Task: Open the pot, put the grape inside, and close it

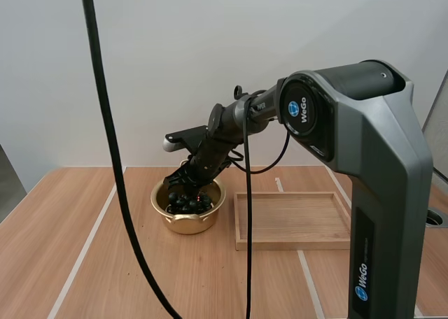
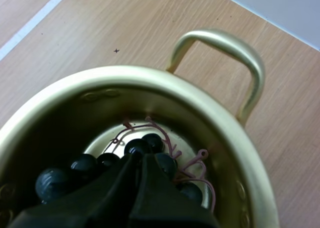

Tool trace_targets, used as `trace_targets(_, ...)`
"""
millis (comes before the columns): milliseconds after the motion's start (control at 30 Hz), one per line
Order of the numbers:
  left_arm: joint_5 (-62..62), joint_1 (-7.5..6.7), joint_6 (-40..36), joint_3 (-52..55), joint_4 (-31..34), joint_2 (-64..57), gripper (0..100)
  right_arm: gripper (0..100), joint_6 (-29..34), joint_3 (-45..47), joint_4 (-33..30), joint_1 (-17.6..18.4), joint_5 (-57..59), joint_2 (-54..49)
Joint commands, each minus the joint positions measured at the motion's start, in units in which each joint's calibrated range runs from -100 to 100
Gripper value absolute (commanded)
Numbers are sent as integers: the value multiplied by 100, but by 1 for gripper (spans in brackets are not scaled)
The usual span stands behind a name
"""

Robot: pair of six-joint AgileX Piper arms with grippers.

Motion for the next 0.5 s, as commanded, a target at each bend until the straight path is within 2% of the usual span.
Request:
trace_targets(0, -34, 6, -57, -40, -93, 17, 0, 6, -57, 7, -31, 6, 46, 19)
trace_targets(100, -14, 6, -57, -40, -93, 17, 0, 47, -57, 7, -31, 6, -62, 19)
trace_targets(167, -14, 6, -57, -40, -93, 17, 0, 83, -57, 7, -41, 6, -126, -10)
trace_targets(200, -14, 6, -57, -40, -93, 17, 0, 97, -57, 7, -74, 6, -167, -35)
trace_targets(233, -14, 6, -57, -40, -93, 17, 0, 100, -57, 7, -79, 6, -190, -43)
trace_targets(467, -14, 6, -57, -40, -93, 17, 0, 100, -57, -92, -287, 6, -407, -211)
